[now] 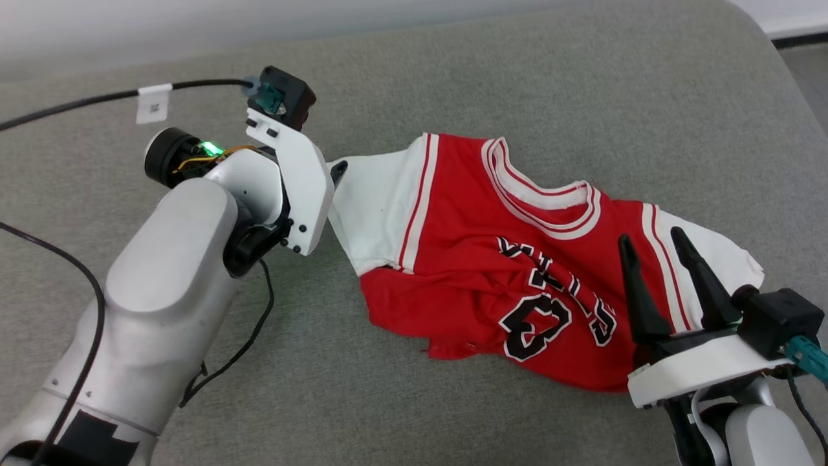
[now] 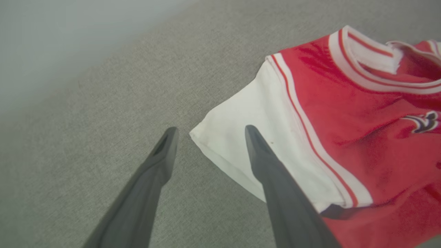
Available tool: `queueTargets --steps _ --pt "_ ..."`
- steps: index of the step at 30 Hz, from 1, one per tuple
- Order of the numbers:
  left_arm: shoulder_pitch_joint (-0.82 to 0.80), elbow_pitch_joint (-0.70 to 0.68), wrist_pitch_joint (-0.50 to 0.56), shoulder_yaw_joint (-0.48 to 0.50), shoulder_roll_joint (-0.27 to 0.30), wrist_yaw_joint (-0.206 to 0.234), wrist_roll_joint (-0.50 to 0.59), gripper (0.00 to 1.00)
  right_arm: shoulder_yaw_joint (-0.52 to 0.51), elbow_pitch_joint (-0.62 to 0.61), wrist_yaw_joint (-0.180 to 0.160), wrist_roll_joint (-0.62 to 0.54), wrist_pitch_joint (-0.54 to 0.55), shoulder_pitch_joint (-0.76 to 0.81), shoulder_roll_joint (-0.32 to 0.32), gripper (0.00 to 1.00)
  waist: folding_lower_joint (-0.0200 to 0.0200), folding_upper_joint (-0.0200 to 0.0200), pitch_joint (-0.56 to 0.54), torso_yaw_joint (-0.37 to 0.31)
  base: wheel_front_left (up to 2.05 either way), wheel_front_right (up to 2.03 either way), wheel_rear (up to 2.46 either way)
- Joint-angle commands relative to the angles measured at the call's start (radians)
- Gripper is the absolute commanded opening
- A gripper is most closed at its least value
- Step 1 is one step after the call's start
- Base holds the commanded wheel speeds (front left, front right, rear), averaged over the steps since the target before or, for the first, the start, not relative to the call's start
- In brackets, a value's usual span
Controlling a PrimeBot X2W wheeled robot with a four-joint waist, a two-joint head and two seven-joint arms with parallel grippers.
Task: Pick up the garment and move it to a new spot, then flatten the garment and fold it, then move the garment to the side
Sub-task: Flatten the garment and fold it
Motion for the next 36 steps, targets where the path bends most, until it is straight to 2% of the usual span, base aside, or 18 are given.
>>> queueTargets --steps 1,7,11,12,14,19,26,30,33,34,36 --pt "-0.036 0.015 0.074 -0.059 0.039 0.0 -0.044 1.0 0.013 0.013 0.0 0.014 -0.02 -0.03 0.002 1.0 0.0 0.0 0.083 -0.061 0.0 0.0 0.0" --pt "-0.09 0.032 0.264 -0.213 0.129 -0.001 -0.198 1.0 0.03 0.063 0.0 0.039 -0.062 -0.054 0.002 1.0 0.0 0.0 0.134 -0.096 0.0 0.0 0.0" --pt "-0.046 0.104 0.381 -0.283 0.16 -0.001 -0.288 1.0 0.042 0.096 0.0 0.055 -0.086 -0.067 0.002 1.0 0.0 0.0 0.147 -0.116 0.0 0.0 0.0" --pt "-0.033 0.118 0.396 -0.291 0.158 -0.001 -0.303 0.56 0.043 0.101 0.0 0.055 -0.086 -0.066 0.002 1.0 0.0 0.0 0.148 -0.119 0.0 0.0 0.0" --pt "-0.019 0.132 0.394 -0.309 0.156 -0.001 -0.314 0.0 0.042 0.11 0.0 0.057 -0.091 -0.067 0.002 1.0 0.0 0.0 0.148 -0.122 0.0 0.0 0.0" --pt "-0.014 0.123 0.28 -0.323 0.151 -0.001 -0.288 0.0 0.016 0.115 0.0 0.052 -0.09 -0.064 0.002 1.0 0.0 0.0 0.14 -0.108 0.0 0.0 0.0" --pt "-0.036 0.057 0.097 -0.305 0.16 0.017 -0.228 0.0 -0.037 0.094 0.0 0.031 -0.06 -0.025 0.002 1.0 0.0 0.0 0.074 -0.031 0.0 0.0 0.0" --pt "-0.004 -0.026 0.016 -0.28 0.177 0.051 -0.226 0.0 -0.058 0.068 0.0 0.02 -0.034 -0.001 0.001 1.0 0.0 0.0 0.022 0.024 0.0 0.0 0.0" --pt "0.071 -0.103 -0.033 -0.258 0.21 0.095 -0.237 0.0 -0.071 0.044 0.0 0.009 -0.008 0.023 0.002 1.0 0.0 0.0 -0.022 0.063 0.0 0.0 0.0" --pt "0.071 -0.103 -0.033 -0.258 0.21 0.095 -0.237 0.0 -0.071 0.044 0.0 0.009 -0.008 0.023 0.002 1.0 0.0 0.0 -0.022 0.063 0.0 0.0 0.0" --pt "0.129 -0.163 -0.058 -0.238 0.237 0.131 -0.251 0.0 -0.077 0.028 0.0 -0.001 0.012 0.038 0.002 1.0 0.0 0.0 -0.049 0.087 0.0 0.0 0.0"
